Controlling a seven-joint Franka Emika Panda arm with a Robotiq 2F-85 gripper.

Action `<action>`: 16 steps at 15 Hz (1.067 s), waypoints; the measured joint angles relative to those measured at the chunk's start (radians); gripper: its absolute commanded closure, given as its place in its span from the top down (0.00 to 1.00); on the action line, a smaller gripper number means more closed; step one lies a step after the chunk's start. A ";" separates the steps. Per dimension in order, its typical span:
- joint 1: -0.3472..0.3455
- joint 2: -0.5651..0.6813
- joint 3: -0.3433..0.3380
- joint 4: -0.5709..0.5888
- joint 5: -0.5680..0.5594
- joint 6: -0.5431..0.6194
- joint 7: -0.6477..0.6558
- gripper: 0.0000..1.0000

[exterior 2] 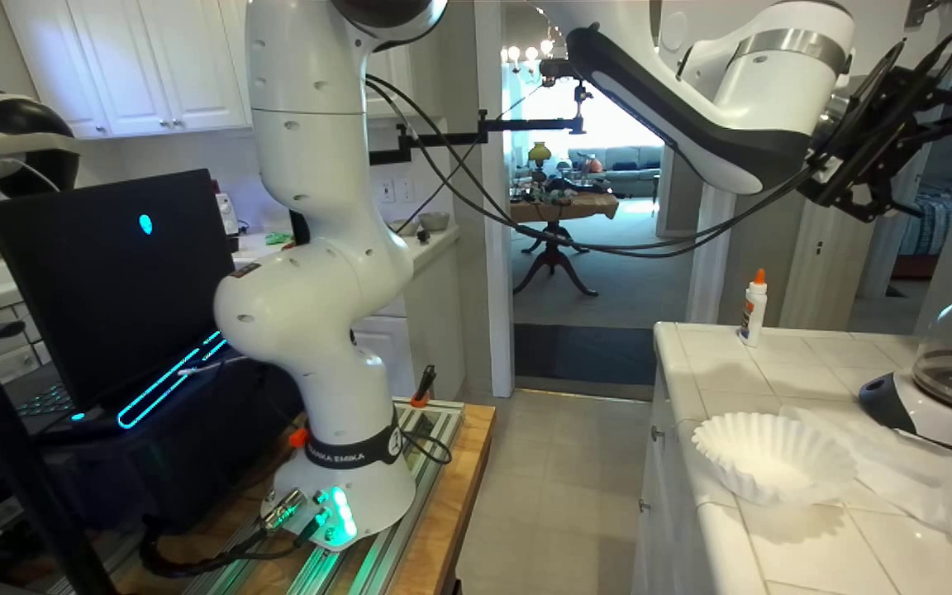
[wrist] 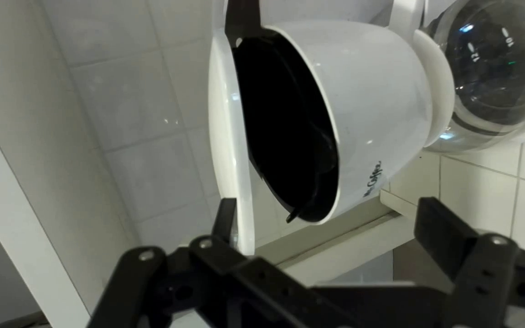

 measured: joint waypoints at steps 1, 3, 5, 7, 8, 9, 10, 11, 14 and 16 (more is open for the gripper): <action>0.000 0.000 0.000 0.000 0.000 0.000 0.000 1.00; 0.000 0.000 0.000 0.001 0.000 0.000 0.000 1.00; 0.000 0.000 0.000 0.001 0.000 0.000 0.000 1.00; 0.000 0.000 0.000 0.001 -0.002 -0.001 0.001 1.00; 0.000 0.000 0.000 0.001 -0.002 -0.001 0.001 1.00; 0.000 0.000 0.001 0.003 -0.004 -0.001 0.003 1.00; 0.001 -0.001 0.003 0.009 -0.007 -0.002 0.006 1.00; 0.001 -0.001 0.005 0.014 -0.008 -0.002 0.006 1.00; 0.006 -0.004 0.011 0.039 -0.009 -0.002 0.006 1.00; 0.009 -0.005 0.015 0.064 -0.024 -0.003 0.007 1.00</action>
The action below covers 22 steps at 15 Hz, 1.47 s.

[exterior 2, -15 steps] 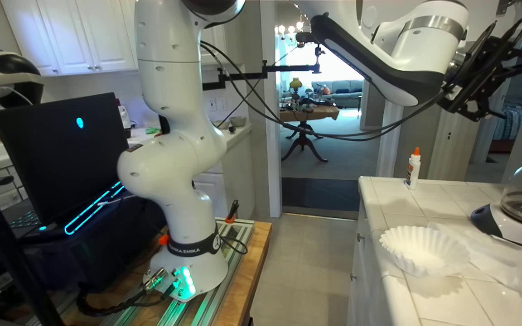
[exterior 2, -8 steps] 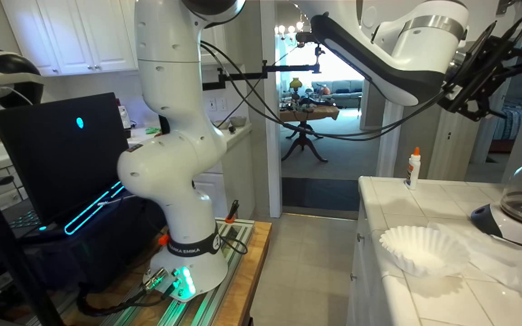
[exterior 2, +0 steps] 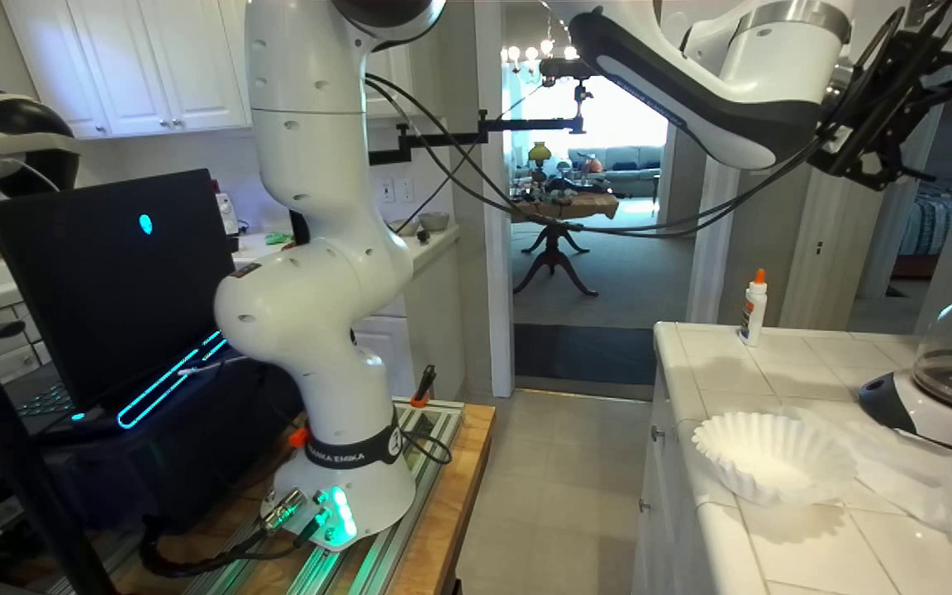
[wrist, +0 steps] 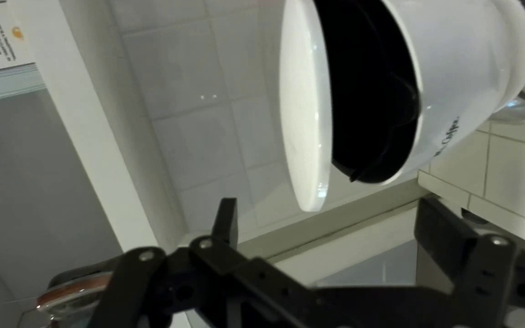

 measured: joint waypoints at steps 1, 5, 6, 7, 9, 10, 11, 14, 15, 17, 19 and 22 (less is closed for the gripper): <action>0.001 0.001 0.001 0.014 -0.017 -0.003 0.001 1.00; 0.000 0.029 0.000 0.050 -0.059 -0.037 0.001 1.00; 0.000 0.040 0.000 0.056 -0.073 -0.049 0.002 1.00; 0.000 0.052 0.000 0.063 -0.092 -0.060 0.005 1.00; 0.002 0.079 0.001 0.076 -0.128 -0.079 0.017 1.00; 0.004 0.092 0.002 0.080 -0.141 -0.087 0.021 1.00; 0.007 0.104 0.003 0.083 -0.154 -0.092 0.025 1.00; 0.023 0.122 0.012 0.087 -0.203 -0.125 0.043 1.00; 0.028 0.123 0.016 0.089 -0.224 -0.142 0.054 1.00; 0.035 0.123 0.020 0.096 -0.276 -0.177 0.088 1.00; 0.038 0.123 0.025 0.107 -0.342 -0.206 0.135 1.00; 0.038 0.123 0.031 0.114 -0.427 -0.244 0.188 1.00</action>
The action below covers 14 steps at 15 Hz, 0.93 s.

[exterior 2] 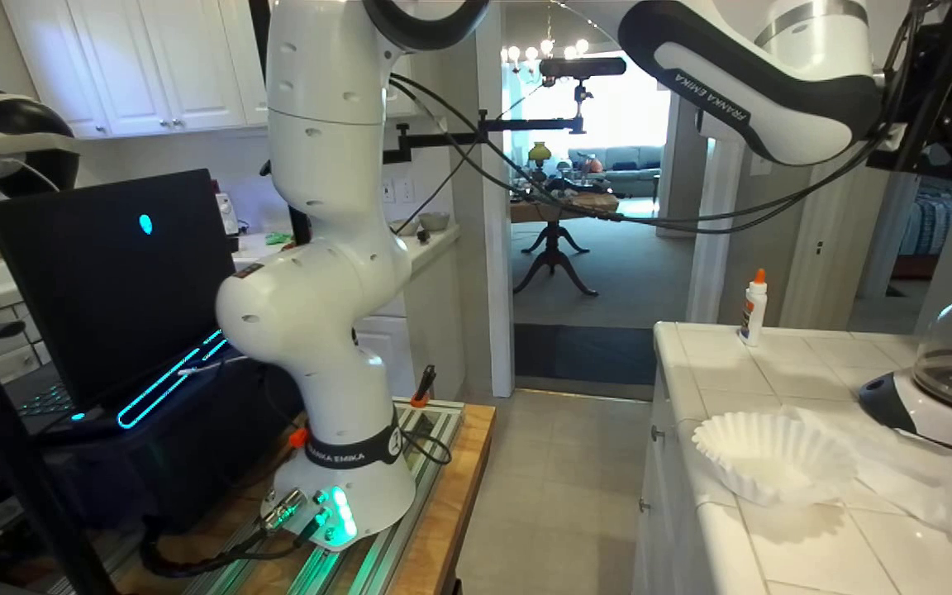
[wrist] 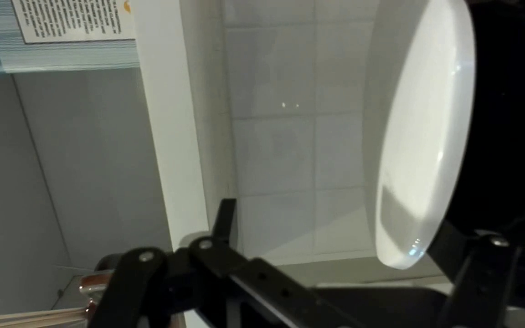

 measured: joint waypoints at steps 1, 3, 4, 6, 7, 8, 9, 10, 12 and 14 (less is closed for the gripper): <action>0.000 0.000 0.001 0.000 -0.026 -0.007 0.014 1.00; 0.001 0.000 0.004 0.000 -0.085 -0.021 0.052 1.00; 0.001 0.001 0.007 0.000 -0.118 -0.028 0.074 1.00; 0.001 0.003 0.014 0.000 -0.184 -0.045 0.122 1.00; 0.006 0.003 0.018 0.003 -0.180 -0.055 0.123 1.00; 0.016 0.003 0.021 0.011 -0.179 -0.065 0.122 1.00; 0.049 0.001 0.000 0.022 -0.176 -0.069 0.122 1.00; 0.096 -0.002 -0.035 0.036 -0.175 -0.074 0.122 1.00; 0.184 -0.004 -0.099 0.064 -0.174 -0.080 0.122 1.00; 0.213 -0.005 -0.110 0.078 -0.174 -0.091 0.122 1.00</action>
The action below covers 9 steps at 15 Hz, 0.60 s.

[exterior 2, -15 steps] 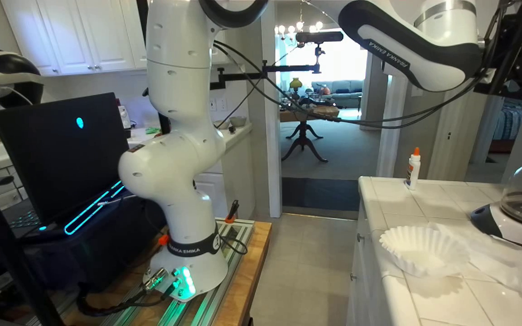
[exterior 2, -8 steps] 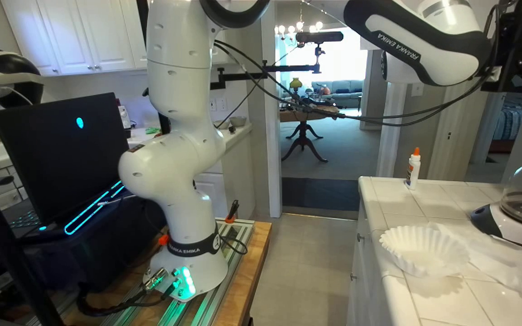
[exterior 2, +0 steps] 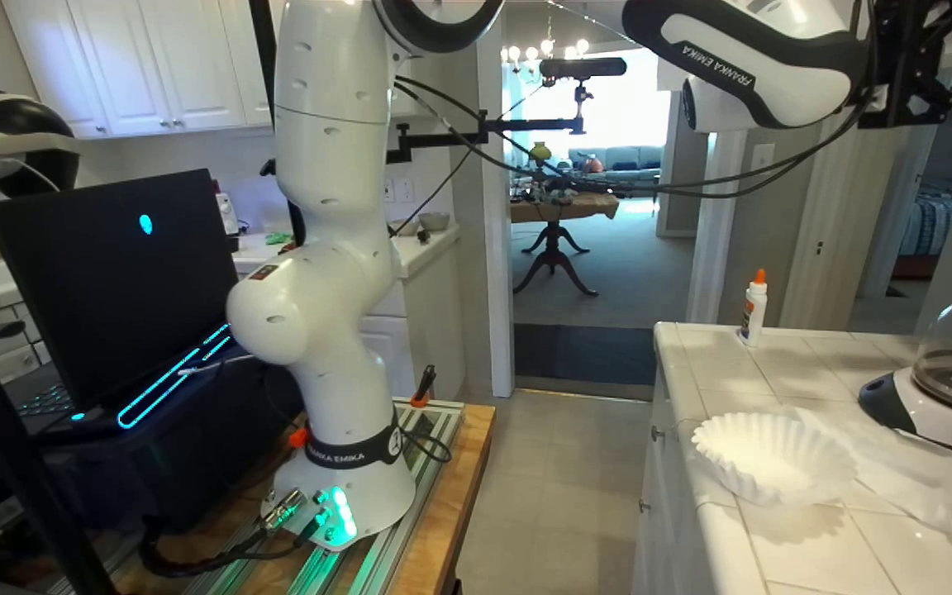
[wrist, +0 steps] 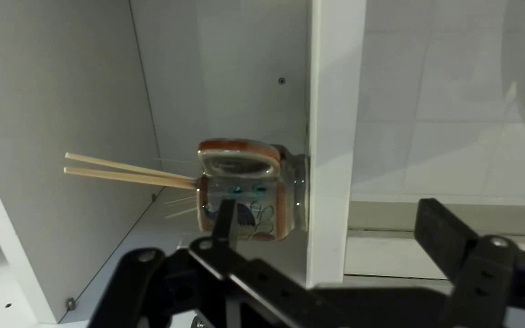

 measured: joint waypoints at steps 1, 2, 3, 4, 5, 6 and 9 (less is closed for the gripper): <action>0.006 0.000 -0.001 0.003 0.000 -0.003 0.000 1.00; 0.006 0.000 -0.003 0.003 0.000 -0.004 0.002 1.00; 0.002 0.000 -0.007 -0.003 0.002 -0.002 0.003 1.00; 0.009 -0.001 -0.032 -0.012 0.024 0.010 -0.002 0.75; 0.024 -0.002 -0.069 -0.021 0.062 0.035 -0.012 0.74; 0.021 -0.004 -0.086 -0.033 0.097 0.066 -0.023 0.66; 0.001 -0.010 -0.094 -0.080 0.152 0.151 -0.024 0.45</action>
